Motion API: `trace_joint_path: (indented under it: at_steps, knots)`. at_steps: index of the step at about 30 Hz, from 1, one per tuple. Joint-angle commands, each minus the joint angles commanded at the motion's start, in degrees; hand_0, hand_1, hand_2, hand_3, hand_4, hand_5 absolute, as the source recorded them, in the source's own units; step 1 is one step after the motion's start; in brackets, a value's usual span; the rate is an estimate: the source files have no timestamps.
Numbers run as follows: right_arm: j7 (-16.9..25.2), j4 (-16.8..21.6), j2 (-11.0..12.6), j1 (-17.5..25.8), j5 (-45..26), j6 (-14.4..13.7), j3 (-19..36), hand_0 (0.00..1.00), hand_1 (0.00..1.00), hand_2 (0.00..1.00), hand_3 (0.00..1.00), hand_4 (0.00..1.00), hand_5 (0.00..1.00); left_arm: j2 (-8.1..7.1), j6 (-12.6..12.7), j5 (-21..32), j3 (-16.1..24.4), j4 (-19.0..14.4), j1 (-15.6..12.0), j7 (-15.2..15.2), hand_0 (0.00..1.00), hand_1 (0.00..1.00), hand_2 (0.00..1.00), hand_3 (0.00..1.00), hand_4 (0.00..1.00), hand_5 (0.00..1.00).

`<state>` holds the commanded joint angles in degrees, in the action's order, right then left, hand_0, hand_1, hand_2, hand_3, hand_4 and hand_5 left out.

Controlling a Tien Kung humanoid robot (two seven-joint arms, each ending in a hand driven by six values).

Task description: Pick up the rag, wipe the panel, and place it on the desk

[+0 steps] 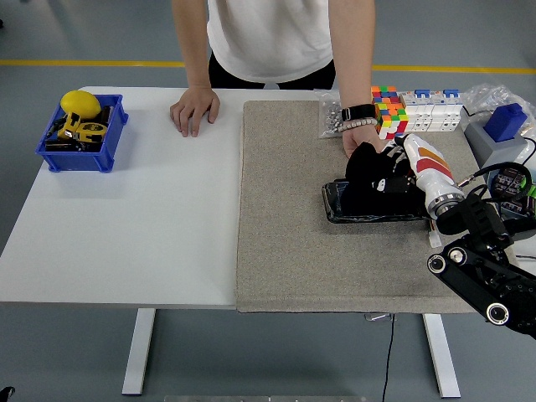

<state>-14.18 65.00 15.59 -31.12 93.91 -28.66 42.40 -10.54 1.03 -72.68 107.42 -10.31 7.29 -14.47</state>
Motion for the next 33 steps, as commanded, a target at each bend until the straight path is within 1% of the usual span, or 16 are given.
trace_joint_path:
  at_steps: [6,18,33]
  knots:
    - [0.10,-0.88,1.05,0.52,-0.04,-0.06,0.93,0.160,0.269,0.320,0.373,0.880,0.002,0.09,-0.03,0.00,0.04,0.00,0.01,0.03,0.684,0.728,0.731,0.603,0.670,0.622]
    - [0.33,-2.41,2.42,1.29,0.11,-0.17,2.77,0.160,0.269,0.320,0.373,0.882,0.002,0.19,-0.04,0.14,0.01,0.00,-0.02,0.06,0.685,0.729,0.731,0.604,0.671,0.622]
    - [0.28,-3.31,4.53,2.81,0.72,-0.22,5.41,0.159,0.269,0.320,0.373,0.882,0.002,0.28,-0.08,0.23,-0.19,0.00,-0.27,0.09,0.684,0.728,0.732,0.603,0.671,0.621]
